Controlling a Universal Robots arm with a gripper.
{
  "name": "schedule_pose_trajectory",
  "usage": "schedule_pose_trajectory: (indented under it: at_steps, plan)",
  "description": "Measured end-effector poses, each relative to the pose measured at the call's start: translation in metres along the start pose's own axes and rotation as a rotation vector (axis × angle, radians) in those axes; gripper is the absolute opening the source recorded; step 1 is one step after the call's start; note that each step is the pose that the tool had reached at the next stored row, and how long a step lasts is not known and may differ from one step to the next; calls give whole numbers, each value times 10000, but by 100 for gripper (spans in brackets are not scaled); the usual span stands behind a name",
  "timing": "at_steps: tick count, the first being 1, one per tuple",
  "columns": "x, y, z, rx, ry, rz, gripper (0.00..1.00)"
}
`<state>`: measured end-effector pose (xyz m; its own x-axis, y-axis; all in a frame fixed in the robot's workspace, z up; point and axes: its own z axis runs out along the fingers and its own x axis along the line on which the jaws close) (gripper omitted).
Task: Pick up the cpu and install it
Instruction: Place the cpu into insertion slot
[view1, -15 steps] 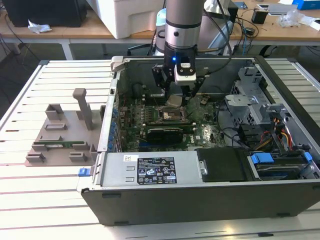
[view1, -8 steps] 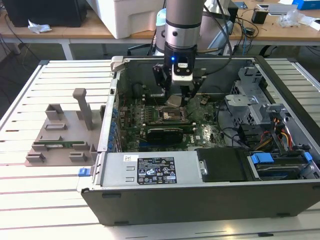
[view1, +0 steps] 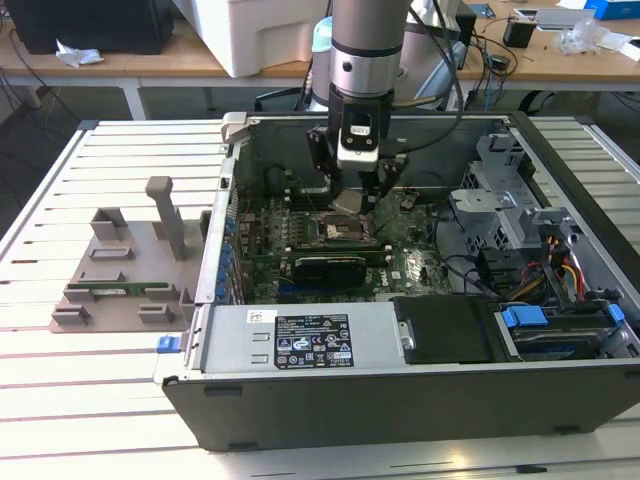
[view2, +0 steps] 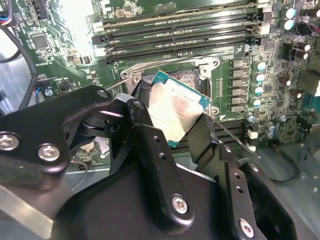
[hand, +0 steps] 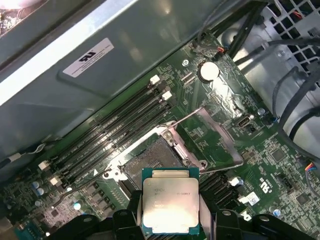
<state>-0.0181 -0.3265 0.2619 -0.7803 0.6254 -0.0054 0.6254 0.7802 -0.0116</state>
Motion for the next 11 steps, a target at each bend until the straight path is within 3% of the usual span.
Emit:
schedule_pose_trajectory:
  at_steps: [11]
  plan:
    - [0, 0, 1, 9, 13, 1245, 54]
